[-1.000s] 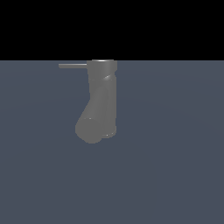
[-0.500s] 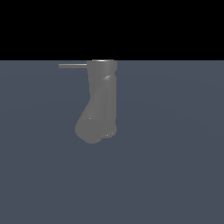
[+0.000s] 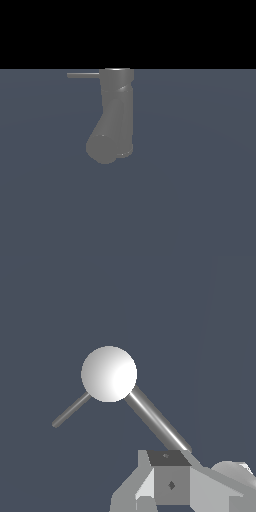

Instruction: Turn on the faucet by rotating a designated handle.

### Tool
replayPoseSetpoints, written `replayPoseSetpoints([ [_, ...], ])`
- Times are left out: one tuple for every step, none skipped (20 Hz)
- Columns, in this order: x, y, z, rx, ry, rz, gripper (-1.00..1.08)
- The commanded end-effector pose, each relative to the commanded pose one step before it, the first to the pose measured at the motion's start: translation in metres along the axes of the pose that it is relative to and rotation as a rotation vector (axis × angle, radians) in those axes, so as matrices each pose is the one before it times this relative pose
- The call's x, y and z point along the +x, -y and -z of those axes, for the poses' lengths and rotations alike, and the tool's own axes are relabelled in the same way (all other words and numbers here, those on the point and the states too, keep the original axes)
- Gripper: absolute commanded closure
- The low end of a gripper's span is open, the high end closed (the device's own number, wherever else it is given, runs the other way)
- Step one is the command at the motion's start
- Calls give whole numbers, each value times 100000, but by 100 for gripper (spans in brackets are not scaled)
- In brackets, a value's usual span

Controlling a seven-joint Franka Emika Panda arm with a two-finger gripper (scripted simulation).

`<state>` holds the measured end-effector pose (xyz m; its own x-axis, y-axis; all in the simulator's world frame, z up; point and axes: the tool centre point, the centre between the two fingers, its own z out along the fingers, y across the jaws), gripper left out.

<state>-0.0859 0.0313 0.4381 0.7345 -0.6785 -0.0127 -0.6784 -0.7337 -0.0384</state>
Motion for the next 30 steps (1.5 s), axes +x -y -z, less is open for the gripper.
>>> replayPoseSetpoints([
  [360, 1225, -856, -50, 204, -5634, 108],
  [106, 485, -352, -50, 64, -2201, 108],
  [90, 486, -358, -55, 57, -2202, 108],
  [74, 487, -365, -60, 49, -2202, 108],
  [59, 487, -371, -65, 42, -2204, 108],
  [43, 487, -377, -69, 34, -2204, 108],
  [27, 486, -384, -72, 26, -2203, 108],
  [11, 484, -390, -76, 18, -2205, 108],
  [-5, 482, -396, -78, 9, -2204, 108],
  [-20, 479, -402, -81, 1, -2204, 108],
  [-36, 476, -408, -83, -8, -2204, 108],
  [-51, 472, -414, -84, -16, -2204, 108],
  [-67, 468, -420, -86, -25, -2203, 108],
  [-81, 463, -425, -86, -34, -2203, 108],
  [-96, 457, -431, -86, -43, -2202, 108],
  [-111, 451, -437, -86, -52, -2201, 108],
  [-125, 445, -442, -86, -61, -2200, 108],
  [-139, 438, -448, -84, -70, -2199, 108],
  [-153, 430, -453, -83, -79, -2198, 108],
  [-167, 422, -459, -81, -88, -2198, 108],
  [-181, 414, -464, -78, -96, -2195, 108],
  [-193, 404, -469, -76, -105, -2195, 108],
  [-206, 395, -474, -72, -113, -2193, 108],
  [-219, 385, -479, -68, -122, -2190, 108],
  [-230, 374, -484, -64, -130, -2189, 108],
  [-242, 364, -489, -60, -138, -2187, 108],
  [-253, 352, -494, -54, -146, -2185, 108],
  [-262, 337, -493, -49, -152, -2157, 108],
  [-258, 309, -474, -41, -151, -2052, 108],
  [-252, 282, -452, -34, -149, -1939, 108],
])
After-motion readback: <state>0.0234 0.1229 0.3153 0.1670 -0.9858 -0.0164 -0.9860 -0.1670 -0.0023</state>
